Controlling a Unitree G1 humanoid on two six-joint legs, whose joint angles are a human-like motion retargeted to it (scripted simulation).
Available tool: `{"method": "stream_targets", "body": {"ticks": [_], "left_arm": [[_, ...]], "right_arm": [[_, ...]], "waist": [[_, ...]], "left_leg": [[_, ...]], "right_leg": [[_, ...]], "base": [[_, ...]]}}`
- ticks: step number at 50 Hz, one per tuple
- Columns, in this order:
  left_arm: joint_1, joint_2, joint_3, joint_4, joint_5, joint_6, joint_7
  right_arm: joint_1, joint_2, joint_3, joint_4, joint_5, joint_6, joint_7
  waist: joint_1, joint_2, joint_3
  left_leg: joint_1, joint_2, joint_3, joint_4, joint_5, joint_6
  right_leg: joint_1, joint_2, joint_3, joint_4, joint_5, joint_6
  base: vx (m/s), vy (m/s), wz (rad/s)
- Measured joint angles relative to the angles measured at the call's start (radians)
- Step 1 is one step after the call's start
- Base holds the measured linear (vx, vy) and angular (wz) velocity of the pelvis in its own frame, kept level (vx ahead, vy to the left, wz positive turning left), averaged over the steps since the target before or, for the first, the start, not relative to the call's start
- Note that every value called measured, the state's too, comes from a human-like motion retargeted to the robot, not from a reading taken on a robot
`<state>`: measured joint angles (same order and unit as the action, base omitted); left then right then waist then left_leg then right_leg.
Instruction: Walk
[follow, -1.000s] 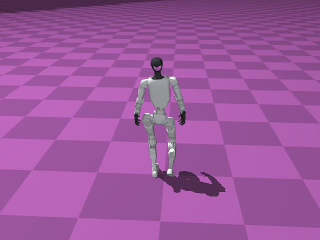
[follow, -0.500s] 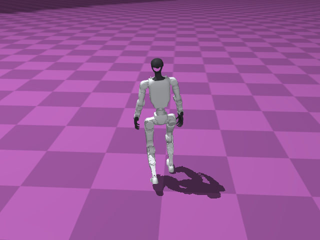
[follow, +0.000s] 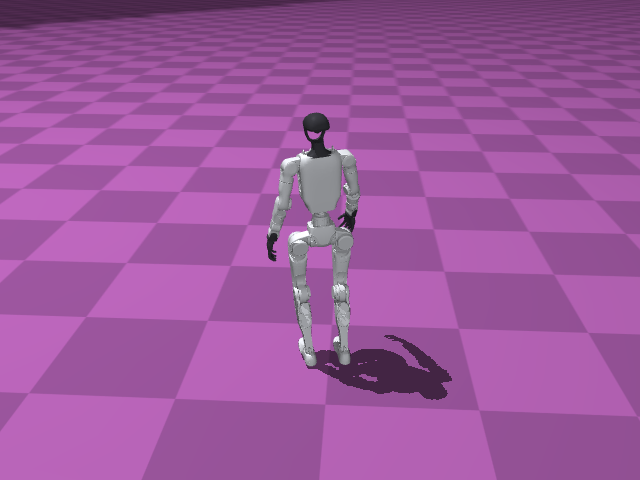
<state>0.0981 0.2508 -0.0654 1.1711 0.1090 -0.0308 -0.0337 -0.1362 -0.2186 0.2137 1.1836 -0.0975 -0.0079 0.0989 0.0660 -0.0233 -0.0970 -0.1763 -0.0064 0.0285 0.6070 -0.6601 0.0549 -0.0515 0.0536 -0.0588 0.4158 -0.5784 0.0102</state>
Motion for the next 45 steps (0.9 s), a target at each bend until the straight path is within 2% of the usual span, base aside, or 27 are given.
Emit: {"method": "stream_targets", "body": {"ticks": [11, 23, 35, 45], "left_arm": [[-0.055, 0.030, -0.005, -0.077, 0.002, -0.012, -0.013], [-0.075, 0.033, -0.020, -0.100, 0.013, -0.015, -0.052], [-0.095, 0.021, -0.017, -0.054, 0.015, -0.009, -0.064], [-0.105, -0.003, -0.002, 0.006, 0.009, -0.007, -0.064]], "right_arm": [[0.037, 0.009, -0.010, 0.134, -0.034, 0.021, 0.037], [0.072, 0.008, -0.023, 0.165, -0.028, 0.030, 0.060], [0.100, 0.020, -0.030, 0.187, -0.019, 0.034, 0.059], [0.091, 0.027, -0.043, 0.204, -0.011, 0.035, 0.045]], "waist": [[-0.007, -0.009, 0.058], [-0.001, -0.020, 0.104], [0.013, -0.020, 0.137], [0.030, -0.013, 0.158]], "left_leg": [[0.185, -0.053, -0.021, -0.182, 0.040, 0.008], [0.300, -0.081, -0.073, -0.340, 0.109, 0.007], [0.350, -0.078, -0.139, -0.406, 0.139, -0.003], [0.318, -0.073, -0.175, -0.385, 0.148, -0.031]], "right_leg": [[0.115, -0.049, -0.030, 0.004, -0.018, 0.004], [0.187, -0.069, -0.056, -0.025, -0.002, -0.004], [0.255, -0.056, -0.099, -0.074, 0.027, -0.020], [0.279, -0.044, -0.171, -0.114, 0.055, -0.033]], "base": [[0.11, 0.04, 0.29], [0.04, 0.01, 0.32], [0.00, 0.00, 0.46], [-0.04, 0.04, 0.73]]}}
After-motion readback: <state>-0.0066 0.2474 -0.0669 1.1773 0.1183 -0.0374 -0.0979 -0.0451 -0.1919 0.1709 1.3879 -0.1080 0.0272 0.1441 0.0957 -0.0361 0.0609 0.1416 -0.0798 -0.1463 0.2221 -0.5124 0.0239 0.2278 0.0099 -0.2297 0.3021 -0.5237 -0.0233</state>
